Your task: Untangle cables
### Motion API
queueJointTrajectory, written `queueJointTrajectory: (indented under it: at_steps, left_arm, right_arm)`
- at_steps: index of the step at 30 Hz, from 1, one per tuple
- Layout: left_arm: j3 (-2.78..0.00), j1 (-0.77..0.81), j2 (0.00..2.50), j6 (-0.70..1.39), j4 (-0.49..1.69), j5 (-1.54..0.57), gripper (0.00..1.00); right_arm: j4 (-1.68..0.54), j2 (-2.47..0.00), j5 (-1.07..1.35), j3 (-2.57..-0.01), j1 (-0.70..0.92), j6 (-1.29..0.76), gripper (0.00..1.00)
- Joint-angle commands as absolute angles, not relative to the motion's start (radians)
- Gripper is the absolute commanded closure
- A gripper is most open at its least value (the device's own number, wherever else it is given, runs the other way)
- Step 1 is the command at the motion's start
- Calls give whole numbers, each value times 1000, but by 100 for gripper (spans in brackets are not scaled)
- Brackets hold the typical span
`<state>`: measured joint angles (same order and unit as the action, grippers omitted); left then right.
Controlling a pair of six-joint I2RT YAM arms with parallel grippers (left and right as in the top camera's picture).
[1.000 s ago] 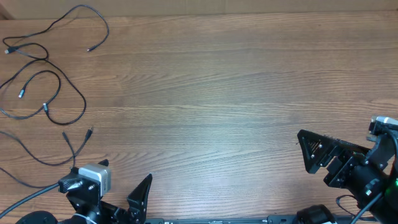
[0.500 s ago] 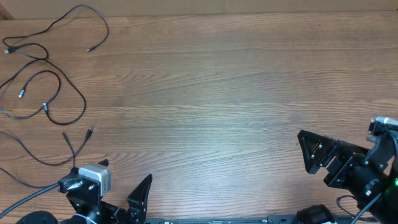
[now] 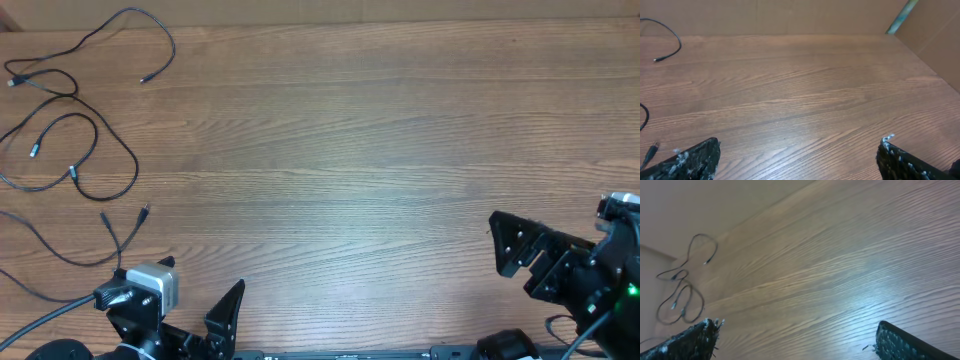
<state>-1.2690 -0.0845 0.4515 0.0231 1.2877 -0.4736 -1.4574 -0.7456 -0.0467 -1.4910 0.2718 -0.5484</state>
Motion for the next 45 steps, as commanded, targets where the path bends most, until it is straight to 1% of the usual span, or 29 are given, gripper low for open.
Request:
queueJointTrajectory:
  at_steps: [1, 6, 9, 15, 17, 22, 23, 29, 37, 45]
  left_arm:
    - [-1278, -79, 449, 33, 1287, -463, 1]
    - [-1278, -79, 449, 32, 1287, -463, 0]
    - [-1278, -79, 449, 33, 1287, -463, 0]
    - [-1278, -79, 449, 33, 1287, -463, 1]
    - [-1278, -79, 449, 33, 1287, -463, 0]
    - [-1278, -79, 449, 33, 1287, -463, 0]
    - [-1278, -79, 449, 33, 1287, -463, 0]
    - [-1278, -79, 449, 32, 1287, -463, 1]
    - [-1278, -79, 449, 32, 1287, -463, 0]
    - [-1278, -79, 449, 32, 1287, -463, 0]
  right_arm:
    - [-1433, -746, -112, -1474, 270, -501, 0]
    - [-1353, -710, -105, -1401, 224, -382, 0]
    - [-1277, -673, -54, -1317, 176, -310, 0]
    - [-990, -546, 96, -1069, 140, -102, 0]
    - [-856, -476, 130, -937, 132, -28, 0]
    - [-620, -352, 129, -707, 107, -20, 0]
    - [-403, -208, 137, -493, 57, -21, 0]
    - [-276, -112, 136, -351, 18, -20, 0]
    - [-36, -30, 136, -176, -2, -21, 0]
    - [41, -3, 127, -97, -2, -17, 0]
